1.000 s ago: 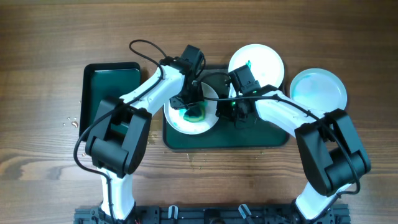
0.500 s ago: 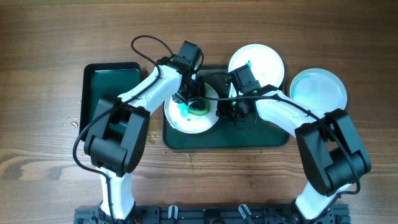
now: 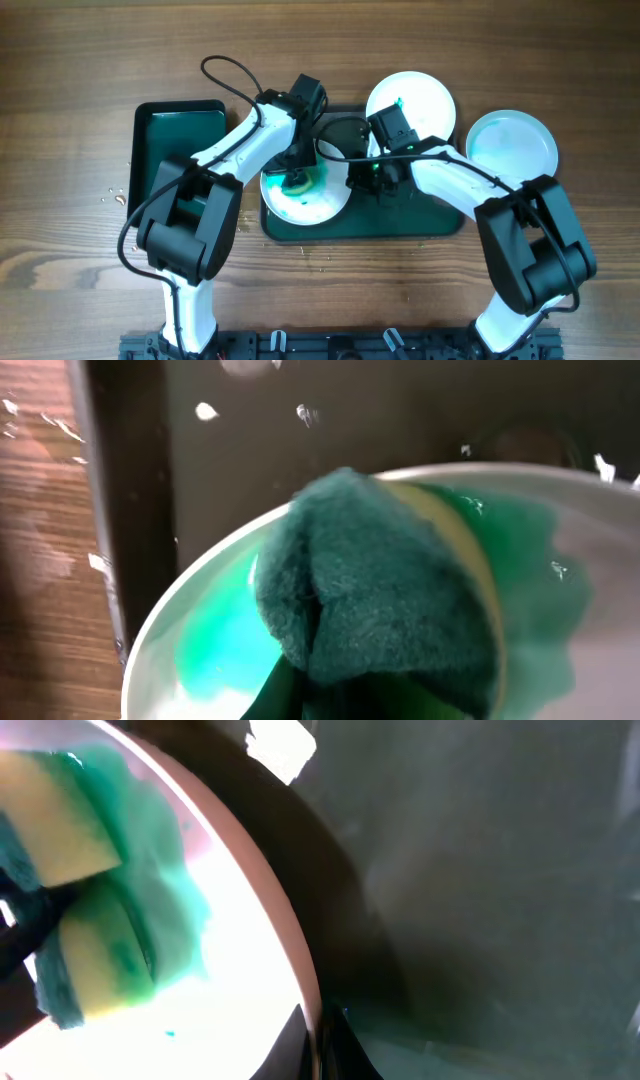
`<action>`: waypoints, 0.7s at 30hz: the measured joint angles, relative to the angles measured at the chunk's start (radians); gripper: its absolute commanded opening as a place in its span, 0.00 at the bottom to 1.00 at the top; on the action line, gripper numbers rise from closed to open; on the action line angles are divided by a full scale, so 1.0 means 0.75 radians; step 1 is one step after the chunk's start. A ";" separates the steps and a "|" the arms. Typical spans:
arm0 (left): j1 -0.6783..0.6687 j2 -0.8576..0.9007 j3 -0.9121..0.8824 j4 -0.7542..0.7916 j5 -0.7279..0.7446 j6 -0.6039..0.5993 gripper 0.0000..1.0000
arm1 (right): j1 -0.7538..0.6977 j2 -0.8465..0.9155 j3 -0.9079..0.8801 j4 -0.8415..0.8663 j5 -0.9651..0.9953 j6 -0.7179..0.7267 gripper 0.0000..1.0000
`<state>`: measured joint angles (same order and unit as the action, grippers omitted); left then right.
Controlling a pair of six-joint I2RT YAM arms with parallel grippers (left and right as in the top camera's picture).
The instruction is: Clean dirty plates on tray and stack at the side
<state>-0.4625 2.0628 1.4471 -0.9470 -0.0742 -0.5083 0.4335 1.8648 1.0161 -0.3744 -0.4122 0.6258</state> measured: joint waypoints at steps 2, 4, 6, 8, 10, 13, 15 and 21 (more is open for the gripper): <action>0.004 0.000 0.001 -0.009 0.058 0.065 0.04 | -0.027 0.000 0.000 0.004 -0.025 -0.005 0.04; 0.015 0.000 0.001 -0.015 0.133 0.130 0.04 | -0.072 0.000 -0.001 0.015 -0.055 -0.017 0.04; 0.022 0.000 0.001 -0.017 0.206 0.191 0.04 | -0.116 0.000 -0.001 0.028 -0.079 -0.031 0.04; 0.024 0.000 0.001 -0.020 0.270 0.244 0.04 | -0.146 0.000 -0.001 0.035 -0.092 -0.040 0.04; 0.023 0.000 0.001 -0.020 0.329 0.294 0.04 | -0.158 0.000 -0.001 0.038 -0.096 -0.050 0.04; 0.020 0.000 -0.001 -0.016 0.370 0.330 0.04 | -0.158 0.000 -0.002 0.040 -0.096 -0.060 0.04; 0.012 0.000 -0.002 -0.007 0.381 0.338 0.04 | -0.158 0.000 -0.002 0.042 -0.097 -0.064 0.04; -0.048 0.000 -0.004 0.037 0.392 0.224 0.04 | -0.163 0.000 -0.004 0.055 -0.098 -0.065 0.04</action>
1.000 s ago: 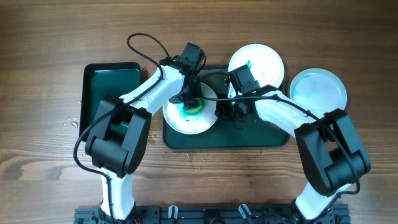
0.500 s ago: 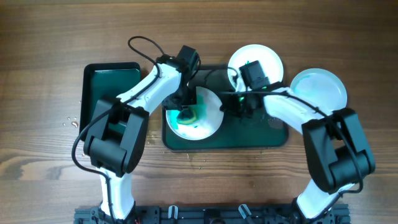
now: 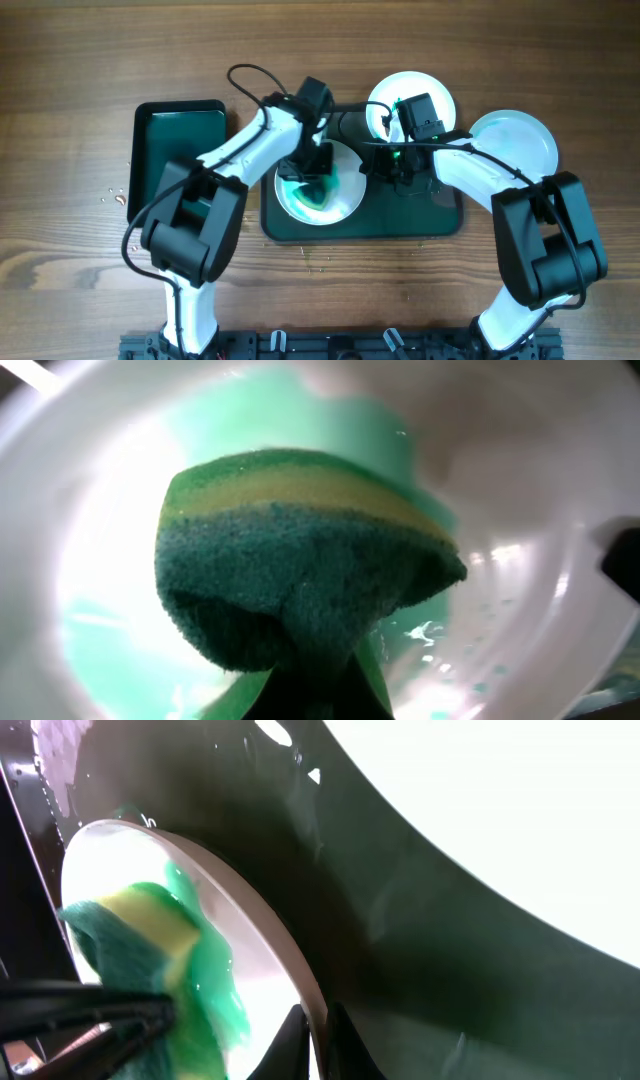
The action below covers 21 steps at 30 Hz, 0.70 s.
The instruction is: Clean dirty plates on tray and stack at the side
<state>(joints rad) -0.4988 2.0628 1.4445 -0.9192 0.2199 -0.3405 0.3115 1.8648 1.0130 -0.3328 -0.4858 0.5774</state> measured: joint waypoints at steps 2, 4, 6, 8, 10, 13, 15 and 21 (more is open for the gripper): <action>-0.036 0.000 0.000 0.026 0.005 -0.092 0.04 | -0.002 0.000 -0.004 0.005 -0.001 0.000 0.04; -0.071 0.000 0.000 0.050 0.008 -0.184 0.04 | -0.003 0.000 -0.004 0.006 -0.001 0.000 0.04; -0.116 0.000 0.000 0.076 0.003 -0.284 0.04 | -0.005 0.000 -0.005 0.007 -0.001 0.001 0.04; -0.154 0.000 0.000 0.090 -0.023 -0.372 0.04 | -0.007 0.000 -0.006 0.007 -0.001 0.001 0.04; -0.182 0.000 0.000 0.098 -0.070 -0.451 0.04 | -0.008 0.000 -0.006 0.007 -0.003 0.001 0.04; -0.197 0.000 0.000 0.102 -0.112 -0.523 0.04 | -0.008 0.000 -0.007 0.007 -0.005 0.001 0.04; -0.198 0.000 0.000 0.107 -0.126 -0.545 0.04 | -0.008 0.000 -0.007 0.008 -0.006 0.001 0.04; -0.155 0.000 0.000 0.126 -0.157 -0.577 0.04 | -0.009 0.000 -0.007 0.004 -0.012 0.001 0.04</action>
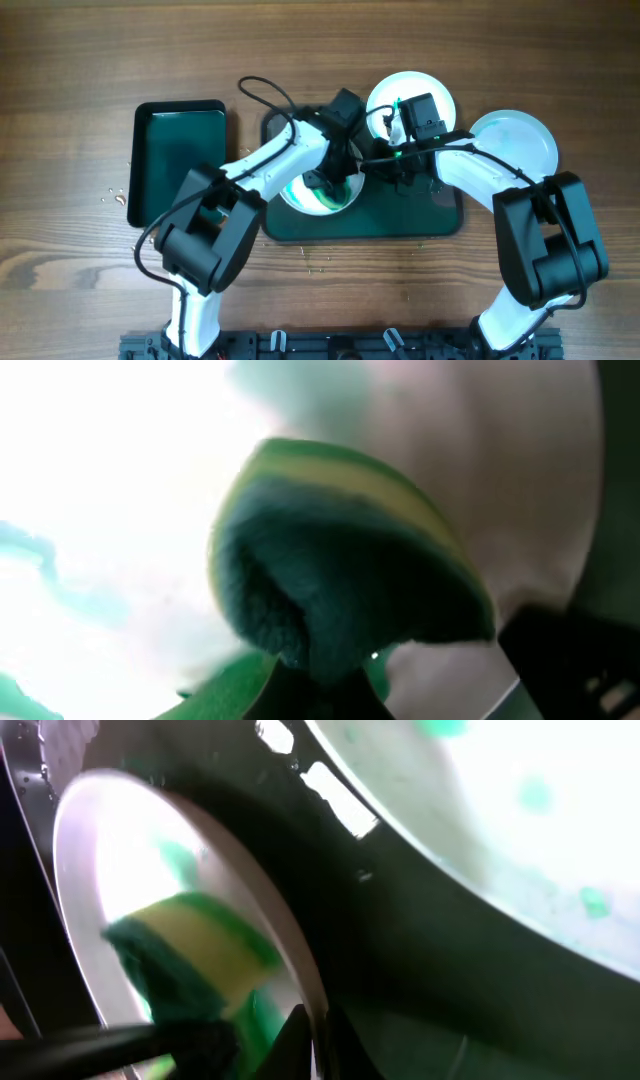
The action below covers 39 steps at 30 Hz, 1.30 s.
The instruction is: Clean dirty plates on tray and stack at the side
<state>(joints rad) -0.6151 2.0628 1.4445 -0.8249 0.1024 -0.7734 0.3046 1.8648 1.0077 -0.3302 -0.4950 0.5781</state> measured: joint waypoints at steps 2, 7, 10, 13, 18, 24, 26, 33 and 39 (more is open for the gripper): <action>0.033 0.000 0.000 0.004 -0.002 -0.004 0.04 | 0.001 0.000 0.000 -0.008 -0.007 0.005 0.04; 0.125 0.000 0.000 -0.019 -0.012 -0.011 0.04 | 0.016 0.000 0.000 -0.016 -0.019 0.016 0.04; 0.205 0.000 0.000 -0.059 -0.038 -0.015 0.04 | 0.039 0.000 0.000 -0.017 -0.019 0.038 0.04; 0.271 0.000 0.001 -0.093 -0.064 -0.019 0.04 | 0.056 0.000 0.000 -0.017 -0.018 0.055 0.05; 0.315 0.000 0.002 -0.126 -0.038 0.043 0.04 | 0.083 0.000 0.000 -0.016 -0.010 0.070 0.04; 0.343 0.001 -0.003 -0.040 0.219 0.390 0.04 | 0.085 0.000 0.000 -0.016 -0.008 0.071 0.04; 0.334 0.003 -0.005 -0.009 0.278 0.466 0.04 | 0.085 0.000 0.000 -0.017 -0.008 0.071 0.04; 0.297 0.014 -0.008 0.101 0.365 0.577 0.04 | 0.085 0.000 0.000 -0.017 -0.008 0.070 0.04; 0.273 0.016 -0.007 0.073 0.304 0.646 0.04 | 0.085 0.000 0.000 -0.016 -0.007 0.070 0.04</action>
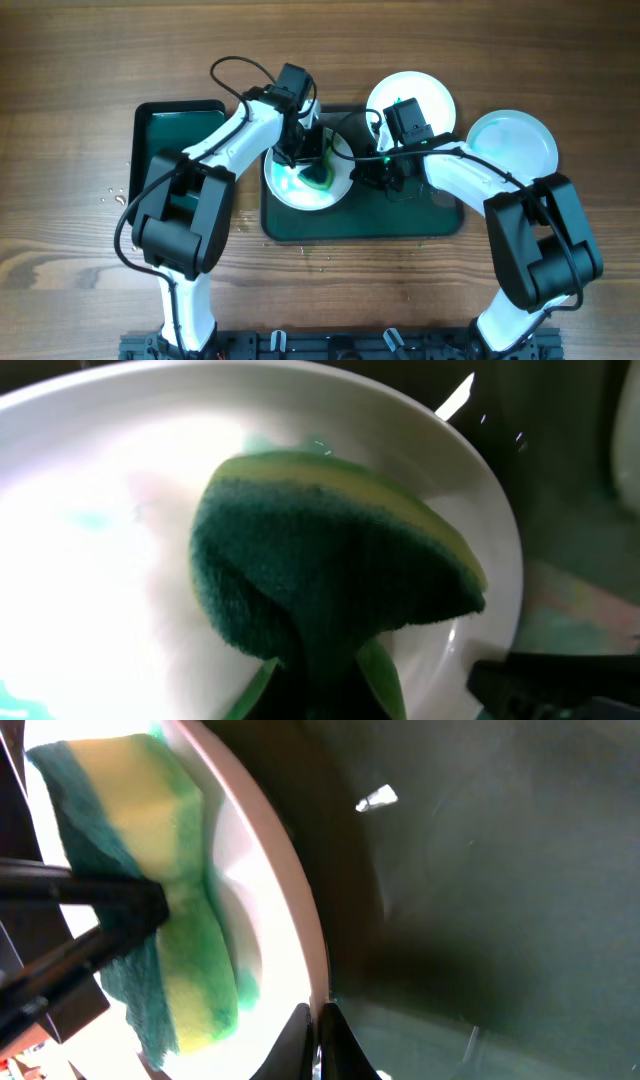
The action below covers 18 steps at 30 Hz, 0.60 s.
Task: Clean dirty plates on tray and stack at the side
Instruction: 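Continue scrubbing the plate with the left gripper's sponge, right gripper holding rim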
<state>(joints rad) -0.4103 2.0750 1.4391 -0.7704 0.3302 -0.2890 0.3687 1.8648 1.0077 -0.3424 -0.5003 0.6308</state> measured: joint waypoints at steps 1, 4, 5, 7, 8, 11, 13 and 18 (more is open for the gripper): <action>-0.006 0.000 0.000 -0.012 -0.009 0.017 0.04 | 0.000 0.000 0.000 0.000 0.000 0.000 0.04; -0.031 0.000 0.000 -0.057 -0.009 0.121 0.04 | 0.000 0.000 0.000 0.000 0.000 -0.001 0.04; -0.037 0.000 0.000 -0.065 0.001 0.154 0.04 | 0.000 0.000 0.000 0.000 0.001 0.000 0.04; -0.050 0.000 0.000 -0.075 0.023 0.215 0.04 | 0.000 0.000 0.000 0.000 0.001 0.000 0.04; -0.057 0.000 0.000 -0.074 0.032 0.238 0.04 | 0.000 0.000 0.000 0.000 0.002 0.000 0.04; -0.063 0.000 -0.001 -0.053 0.042 0.261 0.04 | 0.000 0.000 0.000 0.000 0.004 0.000 0.04; -0.062 0.001 -0.002 -0.018 0.027 0.242 0.04 | 0.000 0.000 0.000 0.001 0.005 0.000 0.04; -0.057 0.001 0.002 0.046 -0.149 0.088 0.04 | 0.001 0.000 0.000 0.010 0.009 0.001 0.04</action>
<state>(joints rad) -0.4534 2.0754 1.4406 -0.7361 0.2188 -0.2230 0.3691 1.8648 1.0077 -0.3347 -0.4934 0.6312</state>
